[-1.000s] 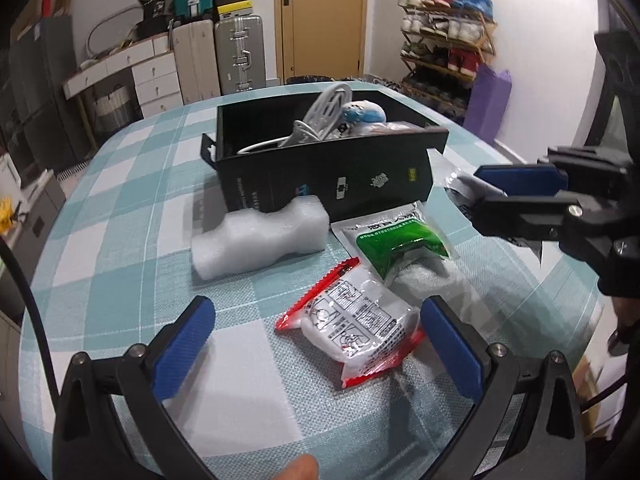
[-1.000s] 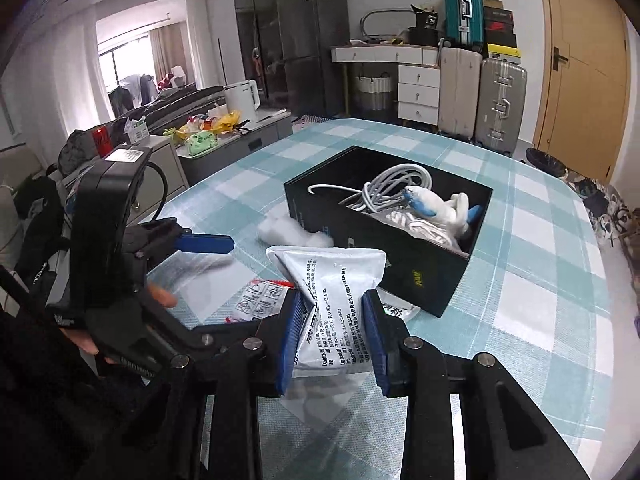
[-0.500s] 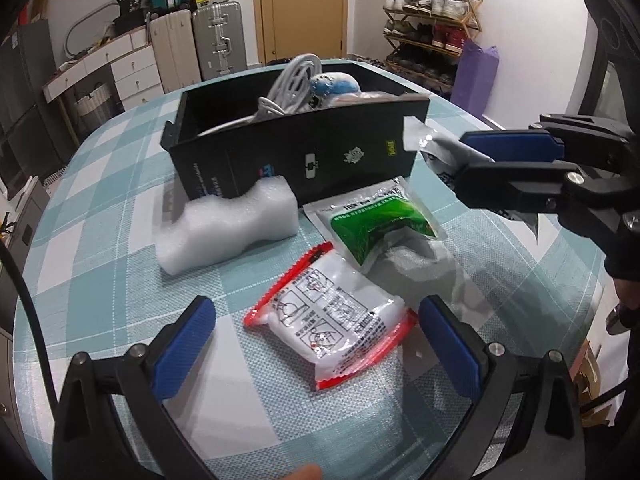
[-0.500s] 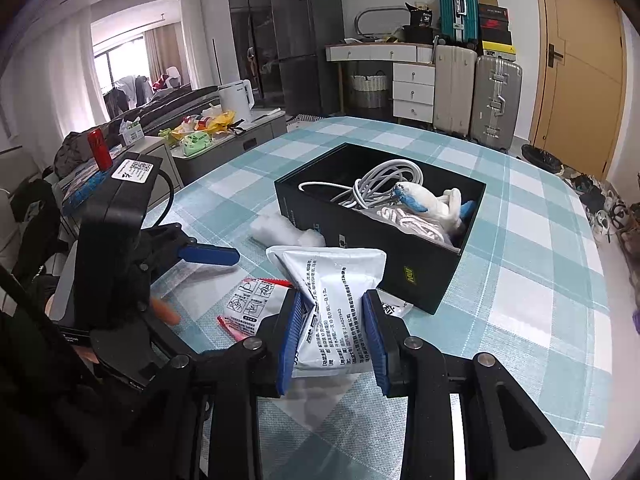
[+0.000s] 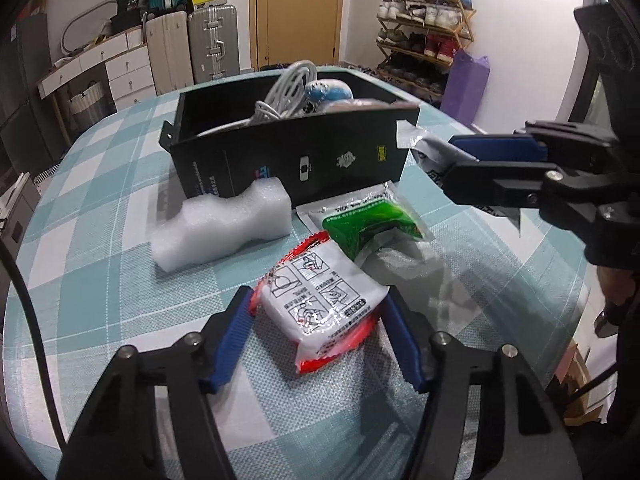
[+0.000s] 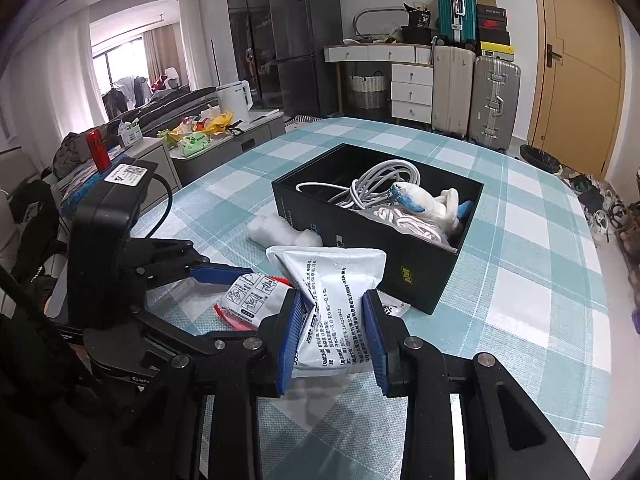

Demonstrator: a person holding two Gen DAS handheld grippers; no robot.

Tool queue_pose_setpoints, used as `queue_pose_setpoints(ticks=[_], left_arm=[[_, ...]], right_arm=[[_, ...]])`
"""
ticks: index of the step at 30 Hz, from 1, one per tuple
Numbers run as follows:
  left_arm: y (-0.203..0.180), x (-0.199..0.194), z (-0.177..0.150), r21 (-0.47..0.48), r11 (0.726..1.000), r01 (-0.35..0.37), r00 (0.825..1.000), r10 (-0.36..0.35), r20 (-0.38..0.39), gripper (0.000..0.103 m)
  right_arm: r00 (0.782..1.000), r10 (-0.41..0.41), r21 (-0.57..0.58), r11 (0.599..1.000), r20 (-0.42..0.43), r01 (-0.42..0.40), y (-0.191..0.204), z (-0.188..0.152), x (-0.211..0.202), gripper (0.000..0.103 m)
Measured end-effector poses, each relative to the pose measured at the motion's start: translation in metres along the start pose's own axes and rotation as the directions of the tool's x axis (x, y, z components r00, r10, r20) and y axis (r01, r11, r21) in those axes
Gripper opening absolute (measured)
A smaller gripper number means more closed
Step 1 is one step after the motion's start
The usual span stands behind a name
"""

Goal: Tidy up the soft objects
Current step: 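Grasp the red-edged white packet with the left gripper while the right gripper holds its packet, then carry both packets over the black box, lower them in and open both grippers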

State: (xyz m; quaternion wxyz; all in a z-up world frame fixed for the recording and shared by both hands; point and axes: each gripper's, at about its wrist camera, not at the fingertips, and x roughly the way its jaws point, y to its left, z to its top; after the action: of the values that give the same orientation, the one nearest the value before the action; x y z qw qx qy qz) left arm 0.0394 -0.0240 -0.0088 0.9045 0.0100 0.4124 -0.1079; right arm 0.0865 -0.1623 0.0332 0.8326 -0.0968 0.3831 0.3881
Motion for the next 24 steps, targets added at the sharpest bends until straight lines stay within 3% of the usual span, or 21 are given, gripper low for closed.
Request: queue_pose_setpoints(ticks=[13,24], left_arm=[[0.018,-0.045,0.012,-0.054,0.998,-0.013,0.99,0.02,0.137,0.064],[0.036,-0.052,0.043,-0.074,0.996,-0.059,0.979,0.072,0.191,0.064]], right_arm=[[0.998,-0.017,0.021,1.0,0.056,0.016,-0.004,0.005,-0.009,0.031],[0.989,-0.056,0.075,0.996,0.135,0.046,-0.011,0.015,-0.02,0.031]])
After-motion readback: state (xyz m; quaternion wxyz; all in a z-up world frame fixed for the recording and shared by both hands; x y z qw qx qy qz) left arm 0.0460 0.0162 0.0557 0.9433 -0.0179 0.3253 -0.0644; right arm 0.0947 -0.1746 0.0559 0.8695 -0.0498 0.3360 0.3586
